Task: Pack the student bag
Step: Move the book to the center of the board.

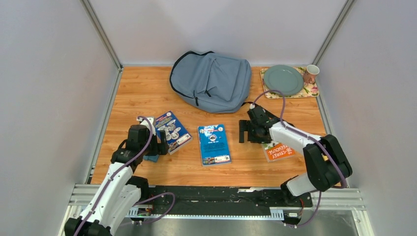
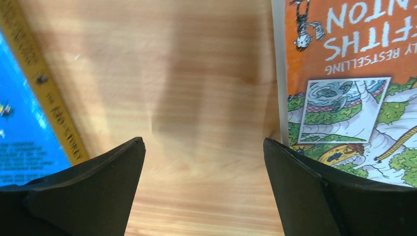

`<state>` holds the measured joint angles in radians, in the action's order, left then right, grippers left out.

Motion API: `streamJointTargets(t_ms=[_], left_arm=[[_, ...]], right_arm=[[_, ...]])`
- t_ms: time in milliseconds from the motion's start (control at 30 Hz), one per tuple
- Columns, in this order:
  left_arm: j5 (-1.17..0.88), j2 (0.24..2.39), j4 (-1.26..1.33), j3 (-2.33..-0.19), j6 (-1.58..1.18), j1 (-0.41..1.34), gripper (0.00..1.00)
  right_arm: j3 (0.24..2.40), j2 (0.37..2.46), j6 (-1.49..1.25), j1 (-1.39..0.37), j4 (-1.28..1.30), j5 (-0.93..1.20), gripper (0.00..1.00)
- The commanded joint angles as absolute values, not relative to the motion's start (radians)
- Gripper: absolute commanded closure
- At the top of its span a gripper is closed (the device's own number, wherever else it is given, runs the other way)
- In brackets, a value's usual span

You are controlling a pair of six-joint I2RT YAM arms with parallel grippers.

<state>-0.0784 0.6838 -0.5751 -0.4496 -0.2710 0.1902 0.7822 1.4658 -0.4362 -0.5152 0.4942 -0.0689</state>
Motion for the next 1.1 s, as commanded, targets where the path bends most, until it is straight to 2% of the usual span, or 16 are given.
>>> streamJointTargets(t_ms=[0,67,200,267,400,533,567,700,800,900,1067], left_arm=[[-0.112,0.692,-0.552,-0.456,-0.275,0.19,0.09],[-0.121,0.693,-0.551,-0.457,-0.272,0.19,0.09],[-0.133,0.703,-0.549,-0.46,-0.27,0.19,0.09],[-0.14,0.707,-0.549,-0.463,-0.268,0.19,0.09],[-0.138,0.706,-0.551,-0.469,-0.265,0.19,0.09],[-0.14,0.701,-0.552,-0.469,-0.264,0.19,0.09],[-0.144,0.7,-0.554,-0.468,-0.264,0.19,0.09],[-0.144,0.695,-0.549,-0.471,-0.259,0.19,0.09],[-0.144,0.703,-0.543,-0.479,-0.255,0.189,0.09],[-0.147,0.716,-0.54,-0.488,-0.25,0.189,0.09],[-0.16,0.716,-0.545,-0.494,-0.241,0.189,0.09]], right_arm=[[0.836,1.515,-0.347,-0.353,0.512,-0.037,0.0],[0.86,1.534,-0.321,-0.283,0.468,0.067,0.0],[0.952,1.574,-0.29,-0.273,0.488,0.069,0.01],[0.954,1.508,-0.313,-0.305,0.511,0.089,0.03],[0.856,1.222,-0.46,-0.428,0.557,-0.052,0.02],[0.703,0.958,-0.819,-0.527,0.718,-0.283,0.02],[0.657,0.843,-0.868,-0.537,0.773,-0.31,0.02],[0.494,0.602,-1.048,-0.538,0.886,-0.38,0.02],[0.453,0.516,-1.107,-0.54,0.945,-0.41,0.02],[0.436,0.514,-1.123,-0.54,0.942,-0.455,0.02],[0.462,0.675,-1.049,-0.514,0.801,-0.509,0.02]])
